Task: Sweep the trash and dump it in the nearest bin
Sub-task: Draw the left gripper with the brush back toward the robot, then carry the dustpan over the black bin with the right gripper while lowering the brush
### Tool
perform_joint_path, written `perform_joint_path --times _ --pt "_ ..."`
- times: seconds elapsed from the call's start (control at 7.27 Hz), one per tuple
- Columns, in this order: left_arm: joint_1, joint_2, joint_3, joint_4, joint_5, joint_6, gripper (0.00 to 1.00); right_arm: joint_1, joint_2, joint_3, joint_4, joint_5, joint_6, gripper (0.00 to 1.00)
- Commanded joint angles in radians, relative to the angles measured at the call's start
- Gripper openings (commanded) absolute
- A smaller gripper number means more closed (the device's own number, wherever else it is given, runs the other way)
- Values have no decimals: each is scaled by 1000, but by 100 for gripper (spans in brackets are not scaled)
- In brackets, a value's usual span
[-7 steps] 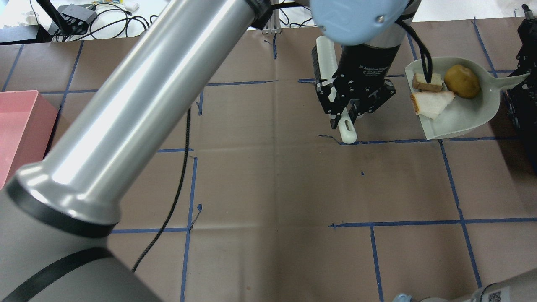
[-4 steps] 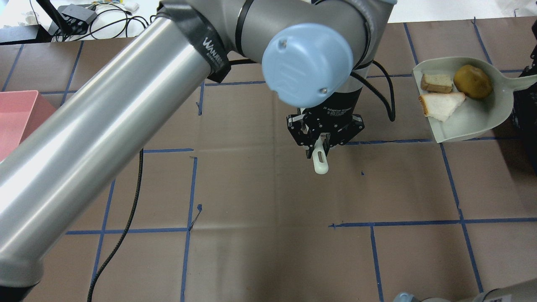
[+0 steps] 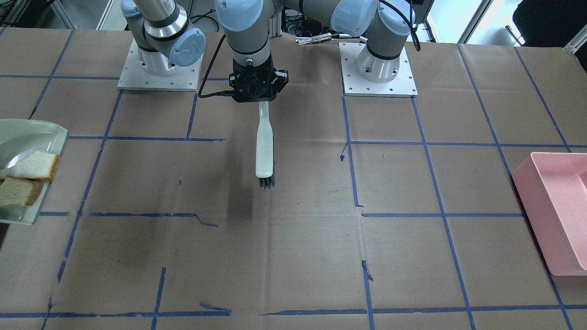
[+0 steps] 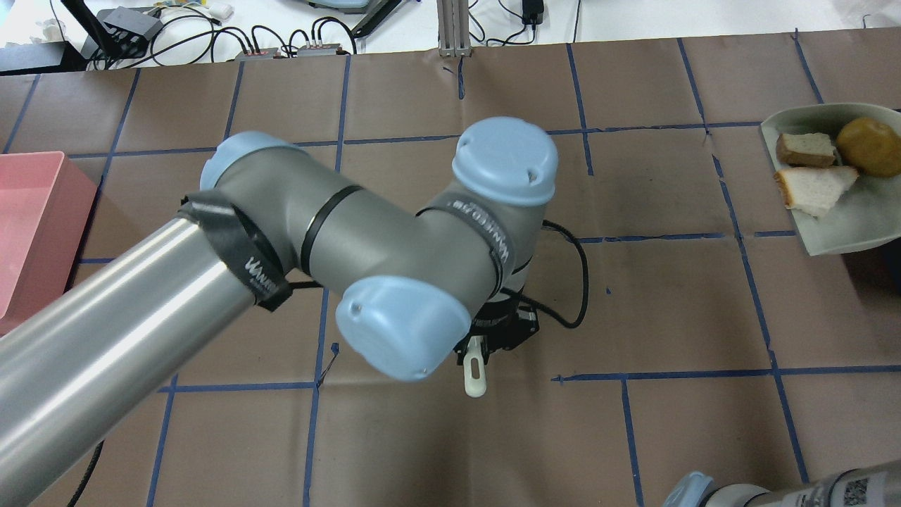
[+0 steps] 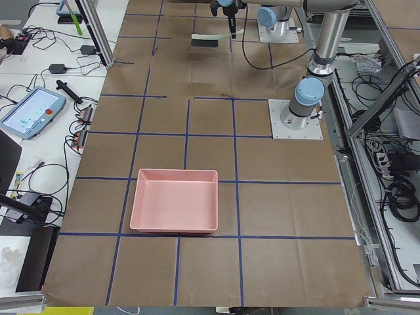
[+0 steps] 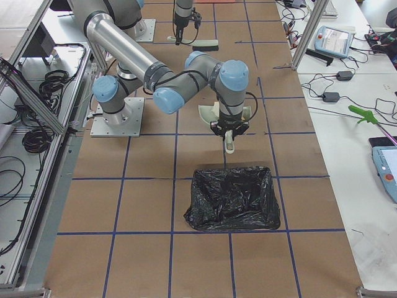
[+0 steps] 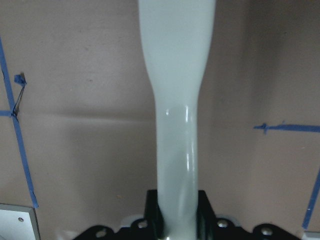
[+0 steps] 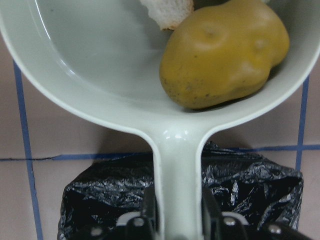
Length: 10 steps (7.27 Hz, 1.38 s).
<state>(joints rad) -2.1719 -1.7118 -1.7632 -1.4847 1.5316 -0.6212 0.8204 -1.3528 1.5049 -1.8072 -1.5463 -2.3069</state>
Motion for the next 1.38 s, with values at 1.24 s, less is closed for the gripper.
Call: perform_joint_path --times 1.24 --pt "-95 150 -398 276 -96 -93 34 -256 408 -547 -17 -48 -366 0"
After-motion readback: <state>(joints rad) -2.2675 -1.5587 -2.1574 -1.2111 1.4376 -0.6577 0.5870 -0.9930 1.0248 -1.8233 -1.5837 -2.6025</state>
